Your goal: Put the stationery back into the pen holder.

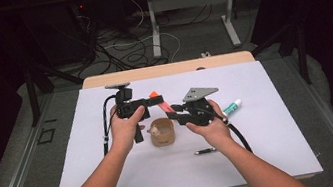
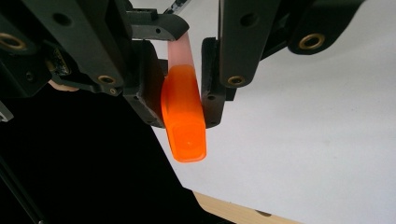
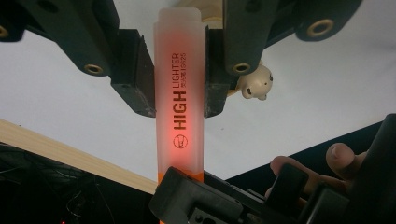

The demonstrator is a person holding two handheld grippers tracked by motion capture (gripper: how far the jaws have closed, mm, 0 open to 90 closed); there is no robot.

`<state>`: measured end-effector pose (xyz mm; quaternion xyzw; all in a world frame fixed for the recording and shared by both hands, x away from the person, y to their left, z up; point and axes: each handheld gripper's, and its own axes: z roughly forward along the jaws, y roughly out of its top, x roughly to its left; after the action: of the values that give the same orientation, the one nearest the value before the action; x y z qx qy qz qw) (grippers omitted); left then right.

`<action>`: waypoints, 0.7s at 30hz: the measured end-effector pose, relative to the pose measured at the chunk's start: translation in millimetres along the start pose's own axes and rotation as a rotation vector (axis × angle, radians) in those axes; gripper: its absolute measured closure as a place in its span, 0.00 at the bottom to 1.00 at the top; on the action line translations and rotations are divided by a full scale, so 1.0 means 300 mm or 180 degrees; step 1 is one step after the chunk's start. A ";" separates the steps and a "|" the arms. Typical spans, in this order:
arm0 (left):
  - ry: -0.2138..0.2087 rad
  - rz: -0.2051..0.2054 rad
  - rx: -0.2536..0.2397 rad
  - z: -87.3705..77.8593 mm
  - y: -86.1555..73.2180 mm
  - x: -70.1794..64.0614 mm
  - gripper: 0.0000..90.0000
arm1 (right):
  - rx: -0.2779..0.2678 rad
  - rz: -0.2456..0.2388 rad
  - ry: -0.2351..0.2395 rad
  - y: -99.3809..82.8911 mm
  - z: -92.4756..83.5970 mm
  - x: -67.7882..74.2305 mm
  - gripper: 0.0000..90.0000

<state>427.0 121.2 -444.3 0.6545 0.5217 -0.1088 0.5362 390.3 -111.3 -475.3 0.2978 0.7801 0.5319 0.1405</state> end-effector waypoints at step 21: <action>0.0067 0.0214 -0.0092 -0.024 0.010 -0.026 0.83 | 0.0077 0.0090 0.0024 0.004 -0.022 -0.007 0.65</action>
<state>423.1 123.2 -434.1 0.6650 0.5067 -0.0763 0.5434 388.6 -117.3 -471.9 0.3084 0.7828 0.5255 0.1264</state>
